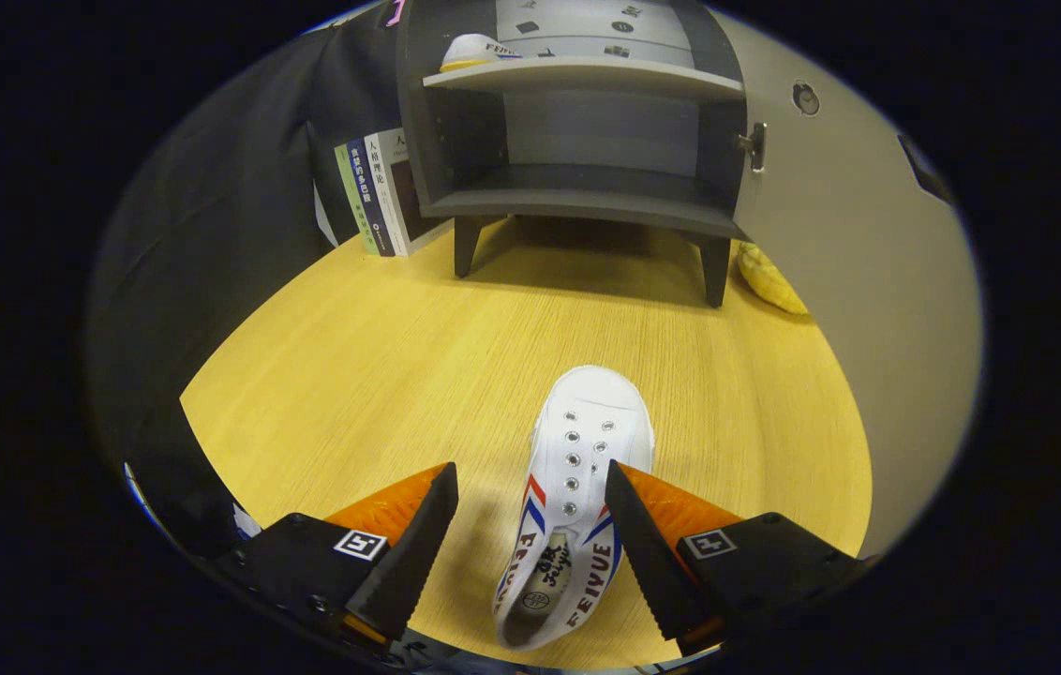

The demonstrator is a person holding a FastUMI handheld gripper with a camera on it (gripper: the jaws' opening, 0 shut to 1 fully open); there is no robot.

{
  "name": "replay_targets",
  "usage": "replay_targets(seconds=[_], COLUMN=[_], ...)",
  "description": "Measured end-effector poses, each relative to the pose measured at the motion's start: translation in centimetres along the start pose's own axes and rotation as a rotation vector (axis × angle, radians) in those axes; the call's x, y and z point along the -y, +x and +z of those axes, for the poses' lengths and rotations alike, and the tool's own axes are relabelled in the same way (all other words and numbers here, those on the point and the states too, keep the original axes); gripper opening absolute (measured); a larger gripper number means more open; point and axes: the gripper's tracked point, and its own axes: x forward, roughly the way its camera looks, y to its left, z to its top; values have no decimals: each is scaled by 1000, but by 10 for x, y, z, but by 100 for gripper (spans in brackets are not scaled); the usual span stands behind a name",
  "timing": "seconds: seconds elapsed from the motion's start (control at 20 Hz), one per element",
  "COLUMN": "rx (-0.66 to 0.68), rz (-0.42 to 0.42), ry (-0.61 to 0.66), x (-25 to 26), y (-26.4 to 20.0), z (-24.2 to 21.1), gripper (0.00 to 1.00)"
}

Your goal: Open the shoe cabinet door, grab the shoes and put them into the shoe cabinet, then close the shoe cabinet door.

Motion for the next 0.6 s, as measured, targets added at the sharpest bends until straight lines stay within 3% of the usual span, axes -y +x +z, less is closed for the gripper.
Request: replay_targets(seconds=[0.1, 0.2, 0.6], rx=[-46, -75, -180], rz=[-15, -12, -104], ry=[0, 2, -92], x=[1, -2, 6], y=[7, 10, 12], z=[-10, -16, -19], gripper=[98, 90, 36])
